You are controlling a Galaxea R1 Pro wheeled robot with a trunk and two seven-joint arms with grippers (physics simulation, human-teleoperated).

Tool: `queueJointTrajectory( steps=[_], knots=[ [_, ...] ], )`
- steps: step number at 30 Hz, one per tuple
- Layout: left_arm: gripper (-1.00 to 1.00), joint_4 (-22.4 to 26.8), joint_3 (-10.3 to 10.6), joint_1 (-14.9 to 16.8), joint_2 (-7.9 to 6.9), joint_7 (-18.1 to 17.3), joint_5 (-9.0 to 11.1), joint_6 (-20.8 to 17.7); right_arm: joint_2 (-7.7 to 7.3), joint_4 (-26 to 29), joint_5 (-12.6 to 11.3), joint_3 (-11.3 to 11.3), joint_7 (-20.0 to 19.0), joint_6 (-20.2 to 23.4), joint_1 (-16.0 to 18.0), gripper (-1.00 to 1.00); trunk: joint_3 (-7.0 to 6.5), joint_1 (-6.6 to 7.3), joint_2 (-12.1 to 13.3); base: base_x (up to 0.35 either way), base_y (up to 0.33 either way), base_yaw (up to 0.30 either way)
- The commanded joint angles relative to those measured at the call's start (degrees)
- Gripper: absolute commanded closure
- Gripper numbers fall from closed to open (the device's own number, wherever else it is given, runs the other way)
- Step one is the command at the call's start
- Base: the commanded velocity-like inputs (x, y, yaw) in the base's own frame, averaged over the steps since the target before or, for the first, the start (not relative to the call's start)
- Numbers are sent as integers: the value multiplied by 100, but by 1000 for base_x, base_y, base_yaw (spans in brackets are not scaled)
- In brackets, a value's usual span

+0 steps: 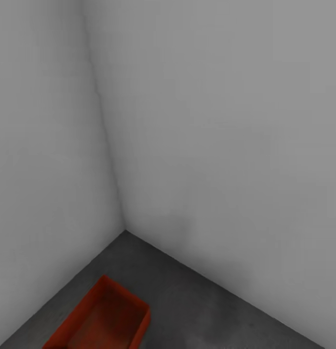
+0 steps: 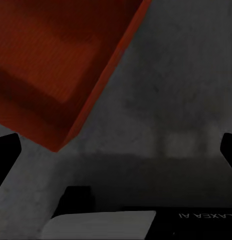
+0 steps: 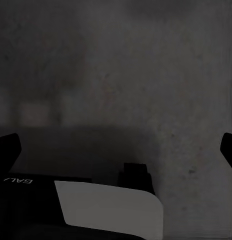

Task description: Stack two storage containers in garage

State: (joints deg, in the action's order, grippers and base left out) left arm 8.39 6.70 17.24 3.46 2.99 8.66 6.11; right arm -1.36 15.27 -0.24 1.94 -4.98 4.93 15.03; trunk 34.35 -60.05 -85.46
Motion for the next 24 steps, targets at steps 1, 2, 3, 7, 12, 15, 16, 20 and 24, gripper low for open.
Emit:
queueJointTrajectory(
  steps=[1, 2, 3, 7, 12, 15, 16, 20, 24],
  knots=[
    [-100, -13, 51, -24, -2, 26, 57, 21, -4, 11, -2, 18, -12, 34, 1, -100, 5, 0, -3, 0, 0, -286],
    [-100, -16, 51, -35, -2, 26, 57, 21, -4, 11, -2, 18, -12, 34, 0, -100, 5, 0, -3, 0, 0, -286],
    [-100, -21, 51, -52, -3, 26, 57, 22, -4, 11, -2, 18, -12, 34, 1, -100, 5, 0, -3, 0, 0, -286],
    [-100, -33, 51, -69, -3, 26, 54, 18, -4, 11, -3, 18, -12, 34, 2, -100, 5, 0, -3, 0, 0, -286],
    [-100, -57, 46, -143, 0, 21, 66, 21, -3, 11, 2, 21, -12, 34, 0, -100, 5, 0, -3, -3, -6, -223],
    [-100, -62, 41, -168, 6, 21, 71, 10, -2, 11, 4, 24, -12, 34, 0, -100, 5, 0, -3, -112, -108, -77],
    [-100, -62, 42, -172, 6, 24, 70, 0, -2, 11, 5, 24, -12, 34, 0, -100, 5, 0, -3, -162, -147, -48],
    [-100, -65, 35, -182, 6, 32, 72, -34, -4, 11, 6, 26, -12, 34, 0, -100, 5, 0, -3, -218, -184, -21],
    [-100, -65, 34, -185, 8, 29, 71, -23, -4, 11, 6, 23, -12, 34, -1, -100, 5, 0, -3, -224, -186, -6]
  ],
)
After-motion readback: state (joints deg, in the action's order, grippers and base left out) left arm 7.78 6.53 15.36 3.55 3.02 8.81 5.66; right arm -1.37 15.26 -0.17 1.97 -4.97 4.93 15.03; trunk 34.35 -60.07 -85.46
